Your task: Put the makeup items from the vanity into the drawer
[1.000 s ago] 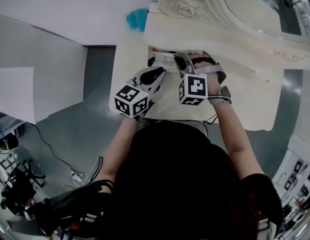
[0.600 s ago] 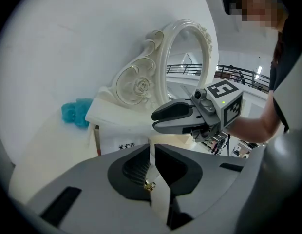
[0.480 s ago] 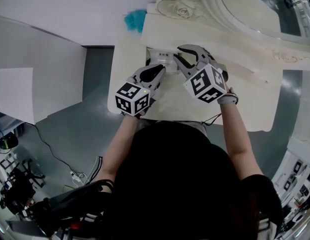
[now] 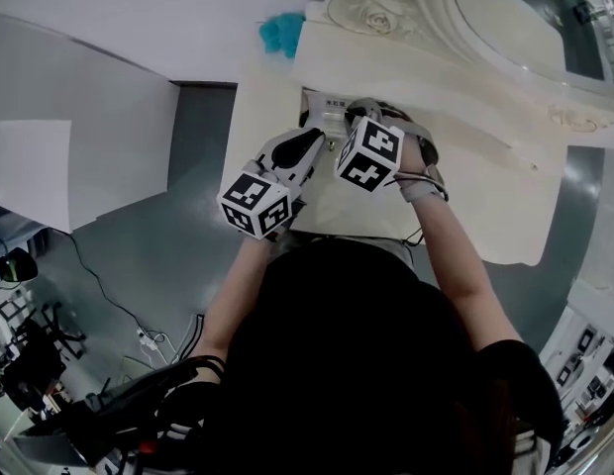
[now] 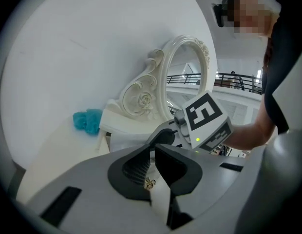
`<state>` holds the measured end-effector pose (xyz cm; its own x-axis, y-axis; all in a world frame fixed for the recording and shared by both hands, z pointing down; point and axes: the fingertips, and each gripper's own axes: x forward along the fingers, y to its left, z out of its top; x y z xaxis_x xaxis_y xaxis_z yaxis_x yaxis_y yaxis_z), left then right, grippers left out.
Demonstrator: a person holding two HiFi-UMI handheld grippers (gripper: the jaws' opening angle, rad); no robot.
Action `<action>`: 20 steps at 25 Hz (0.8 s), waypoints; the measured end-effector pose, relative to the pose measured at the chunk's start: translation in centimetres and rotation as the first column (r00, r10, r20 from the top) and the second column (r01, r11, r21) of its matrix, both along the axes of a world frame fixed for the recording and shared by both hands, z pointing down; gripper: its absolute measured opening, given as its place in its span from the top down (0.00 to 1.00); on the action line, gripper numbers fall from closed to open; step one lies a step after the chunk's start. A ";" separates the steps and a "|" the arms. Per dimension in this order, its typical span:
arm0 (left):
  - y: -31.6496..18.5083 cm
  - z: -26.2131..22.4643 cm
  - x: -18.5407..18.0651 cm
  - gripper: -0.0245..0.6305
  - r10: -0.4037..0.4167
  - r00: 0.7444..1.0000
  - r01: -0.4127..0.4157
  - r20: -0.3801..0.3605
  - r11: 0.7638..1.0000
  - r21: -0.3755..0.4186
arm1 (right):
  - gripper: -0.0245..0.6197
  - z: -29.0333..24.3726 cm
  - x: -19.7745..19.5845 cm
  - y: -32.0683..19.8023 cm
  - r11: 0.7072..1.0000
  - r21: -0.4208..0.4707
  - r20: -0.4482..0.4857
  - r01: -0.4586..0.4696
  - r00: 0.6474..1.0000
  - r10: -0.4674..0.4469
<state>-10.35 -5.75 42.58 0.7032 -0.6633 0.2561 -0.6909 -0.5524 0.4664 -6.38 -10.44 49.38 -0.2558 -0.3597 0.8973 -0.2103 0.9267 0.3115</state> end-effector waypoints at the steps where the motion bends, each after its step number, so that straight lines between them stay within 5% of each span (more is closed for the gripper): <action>1: 0.1 0.0 -0.3 0.90 -0.005 1.000 0.005 -0.001 1.000 0.001 | 0.91 0.2 0.1 -0.2 1.000 0.001 -0.004 -0.018 1.000 0.018; 5: 0.7 0.0 -1.2 0.90 -0.017 1.000 0.017 -0.008 1.000 0.002 | 0.92 -2.7 -0.8 0.8 1.000 -0.011 0.151 -0.020 0.988 0.021; 9: 0.8 0.0 -1.8 0.90 -0.015 1.000 0.015 -0.018 1.000 0.009 | 0.92 -7.9 -0.7 -1.4 0.984 0.015 0.391 -0.179 0.906 0.160; 14: 1.1 -0.3 -1.1 0.90 0.013 1.000 -0.012 -0.024 1.000 0.017 | 0.92 -5.8 0.5 -4.0 0.944 0.009 0.348 -0.330 0.886 0.307; 20: 1.8 0.1 -1.5 0.90 0.019 1.000 -0.018 -0.022 1.000 0.008 | 0.92 -3.9 0.5 -1.9 0.954 -0.035 0.275 -0.298 0.915 0.296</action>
